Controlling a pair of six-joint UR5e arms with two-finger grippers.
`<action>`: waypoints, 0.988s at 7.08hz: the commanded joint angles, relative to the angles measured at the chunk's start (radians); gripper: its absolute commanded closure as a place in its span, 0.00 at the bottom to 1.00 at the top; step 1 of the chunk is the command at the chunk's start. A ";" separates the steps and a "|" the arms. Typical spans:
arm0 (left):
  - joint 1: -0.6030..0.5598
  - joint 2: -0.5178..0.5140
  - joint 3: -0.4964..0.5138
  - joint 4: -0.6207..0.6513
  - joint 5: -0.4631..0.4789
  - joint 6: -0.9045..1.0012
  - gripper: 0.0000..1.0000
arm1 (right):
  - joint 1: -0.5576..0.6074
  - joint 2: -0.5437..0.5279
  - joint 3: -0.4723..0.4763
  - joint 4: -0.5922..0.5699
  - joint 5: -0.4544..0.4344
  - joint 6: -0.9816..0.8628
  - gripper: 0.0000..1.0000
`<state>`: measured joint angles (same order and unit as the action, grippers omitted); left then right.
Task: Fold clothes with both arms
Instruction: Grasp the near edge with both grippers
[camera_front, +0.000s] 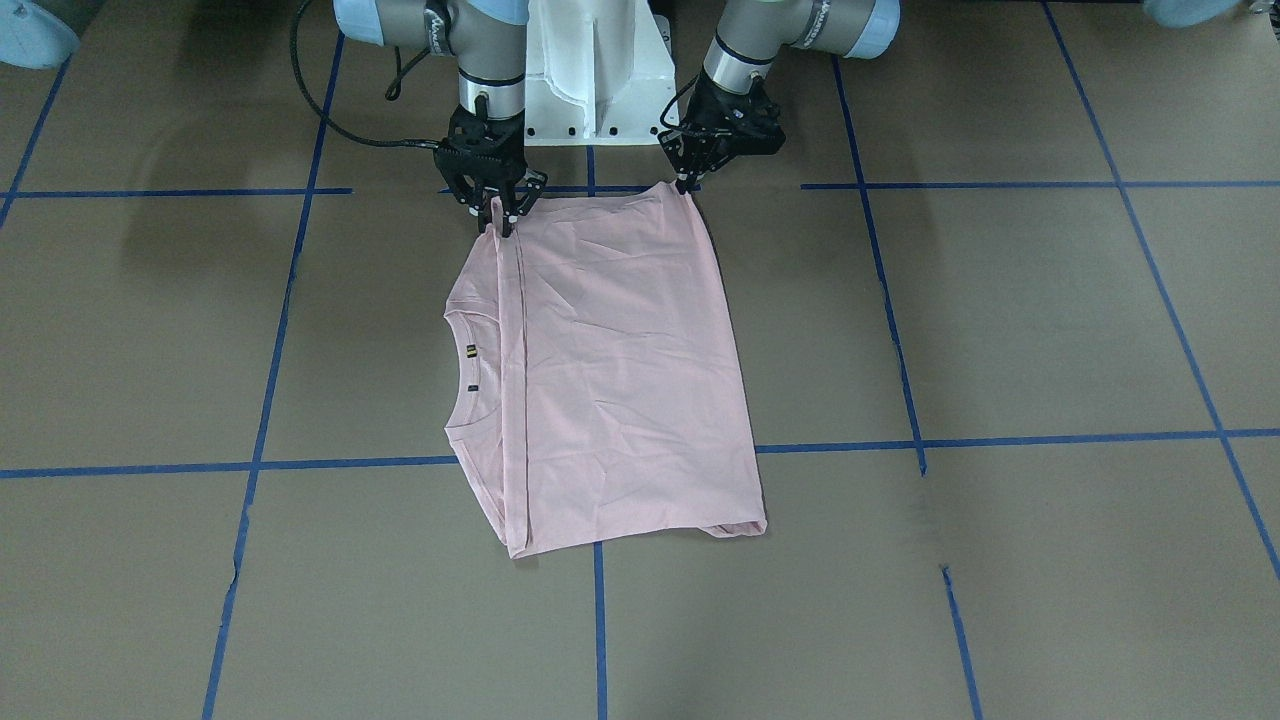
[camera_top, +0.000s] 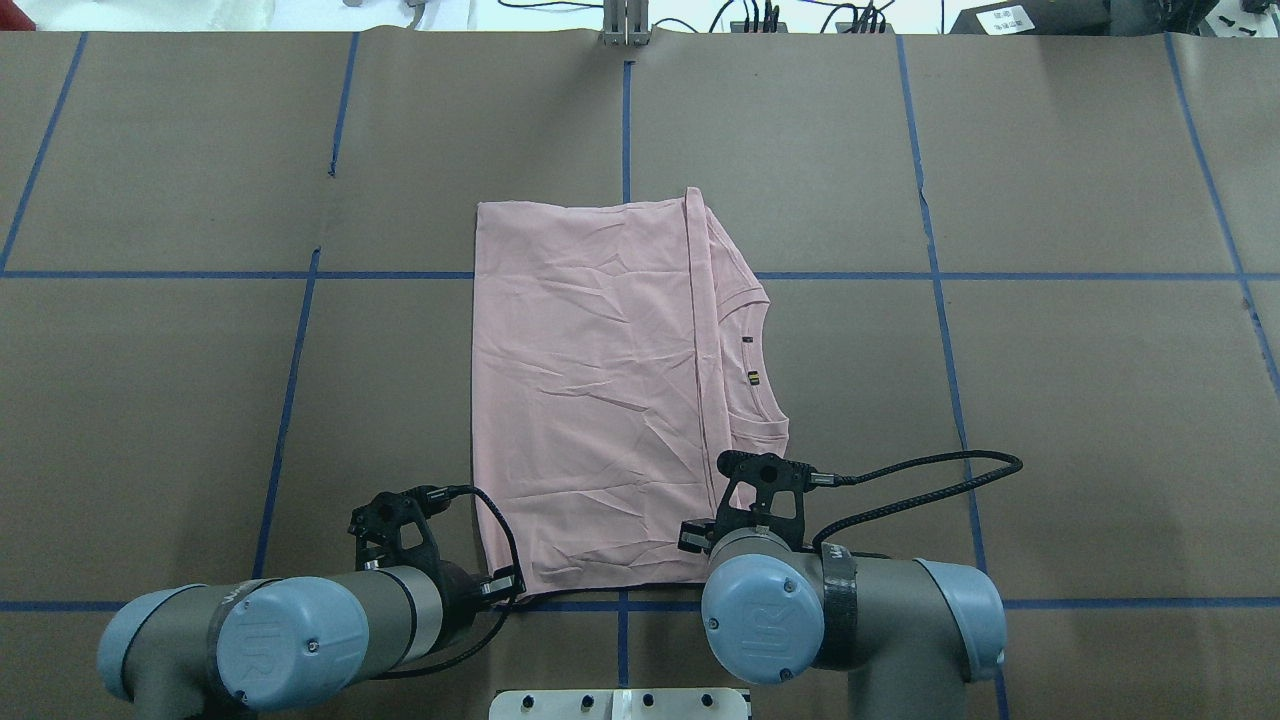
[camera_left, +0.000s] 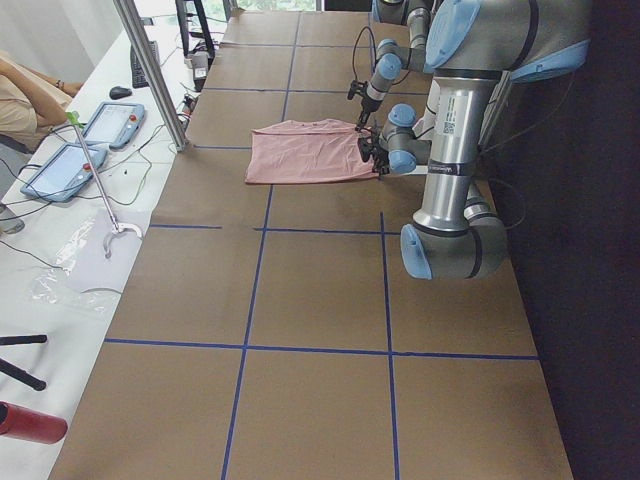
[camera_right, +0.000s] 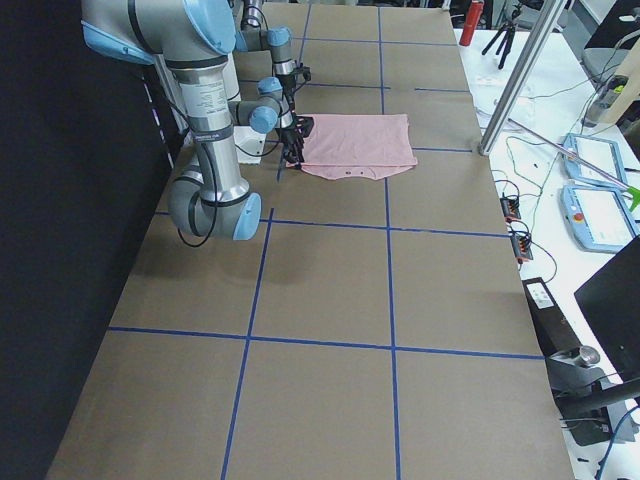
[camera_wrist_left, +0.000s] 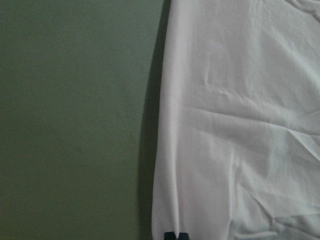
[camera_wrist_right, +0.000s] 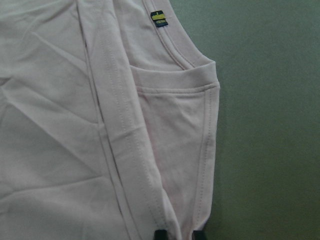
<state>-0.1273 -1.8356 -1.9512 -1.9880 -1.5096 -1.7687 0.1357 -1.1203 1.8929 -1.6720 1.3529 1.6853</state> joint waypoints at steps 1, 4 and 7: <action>0.000 -0.002 0.000 0.000 0.000 0.000 1.00 | -0.001 -0.001 0.000 0.000 0.000 -0.010 1.00; -0.014 0.002 -0.071 0.033 -0.007 0.035 1.00 | 0.008 -0.006 0.076 -0.014 0.005 -0.012 1.00; -0.011 -0.008 -0.395 0.369 -0.084 0.055 1.00 | -0.028 0.002 0.434 -0.339 0.049 0.000 1.00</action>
<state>-0.1389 -1.8374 -2.2095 -1.7546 -1.5583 -1.7161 0.1321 -1.1239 2.1524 -1.8521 1.3720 1.6783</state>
